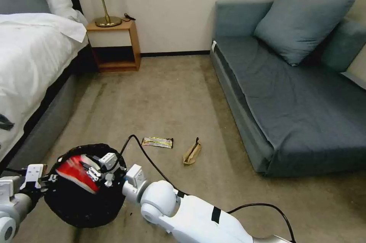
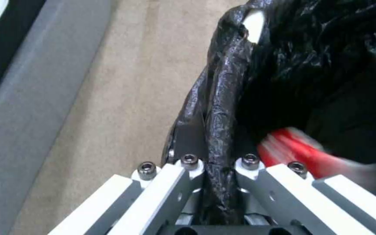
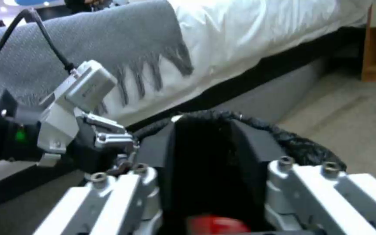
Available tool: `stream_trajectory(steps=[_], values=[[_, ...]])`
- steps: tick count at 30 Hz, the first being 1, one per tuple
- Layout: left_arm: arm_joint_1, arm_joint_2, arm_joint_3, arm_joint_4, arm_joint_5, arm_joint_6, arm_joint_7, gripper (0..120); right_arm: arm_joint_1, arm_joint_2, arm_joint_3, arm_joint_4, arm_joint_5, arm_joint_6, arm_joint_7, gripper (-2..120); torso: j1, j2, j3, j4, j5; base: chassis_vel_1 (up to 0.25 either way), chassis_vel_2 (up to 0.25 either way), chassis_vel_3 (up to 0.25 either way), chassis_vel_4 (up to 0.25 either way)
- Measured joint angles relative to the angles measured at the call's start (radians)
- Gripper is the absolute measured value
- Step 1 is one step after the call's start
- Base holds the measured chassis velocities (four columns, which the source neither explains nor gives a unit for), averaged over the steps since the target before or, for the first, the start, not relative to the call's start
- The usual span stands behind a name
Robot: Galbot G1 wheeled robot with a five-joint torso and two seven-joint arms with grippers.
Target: Pick up the trash bin, then pick up the garbage on the floor and place it into the trash bin.
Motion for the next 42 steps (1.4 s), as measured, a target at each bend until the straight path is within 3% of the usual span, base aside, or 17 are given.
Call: stream_trajectory(steps=[1,8,10,12,15,21,24,33,42], values=[[-0.003,0.001,0.001,0.002,0.0,0.0,0.0,3,-0.012,-0.003,0.007,0.005,-0.01,0.0,-0.001,47,0.0,0.0,0.0,0.0,0.0,0.0,0.0,0.0,0.0],[-0.014,0.007,0.001,0.021,-0.003,0.001,-0.001,3,-0.042,-0.025,0.034,0.038,-0.03,-0.003,0.0,67,0.0,0.0,0.0,0.0001,0.0002,0.0,0.0,0.0,0.0],[-0.026,0.016,-0.003,0.036,-0.011,0.002,-0.002,3,-0.076,-0.074,0.076,0.077,-0.067,-0.012,0.004,79,0.0,0.0,0.0,0.0,0.0003,0.0,0.0,0.0,0.0],[-0.03,0.02,-0.006,0.042,-0.014,0.002,-0.002,3,-0.092,-0.098,0.098,0.09,-0.084,-0.019,0.005,83,0.0,0.0,0.0,0.0,0.0003,0.0,0.0,0.0,0.0],[-0.036,0.035,-0.02,0.061,-0.023,0.003,-0.002,3,-0.15,-0.186,0.172,0.139,-0.103,-0.091,0.017,96,0.0,0.0,0.0,-0.0001,0.0004,0.0,0.0,0.0,0.0],[-0.032,0.054,-0.043,0.084,-0.031,0.003,-0.001,3,-0.197,-0.274,0.232,0.148,-0.098,-0.204,0.036,100,0.0,0.0,0.0,-0.0002,0.0004,0.0,0.0,0.0,0.0],[-0.027,0.069,-0.061,0.104,-0.037,0.001,0.004,3,-0.202,-0.313,0.232,0.146,-0.072,-0.328,0.05,100,0.0,0.0,0.0,0.0,0.0003,0.0,0.0,0.0,0.0],[-0.015,0.066,-0.083,0.11,-0.043,-0.002,0.009,3,-0.122,-0.253,0.125,0.058,0.092,-0.625,0.151,100,0.0,0.0,0.0,0.0001,0.0002,0.0,0.0,0.0,0.0],[-0.009,0.065,-0.092,0.104,-0.044,-0.003,0.012,3,-0.066,-0.208,0.008,-0.037,0.105,-0.641,0.159,100,0.0,0.0,0.0,0.0001,0.0001,0.0,0.0,0.0,0.0]])
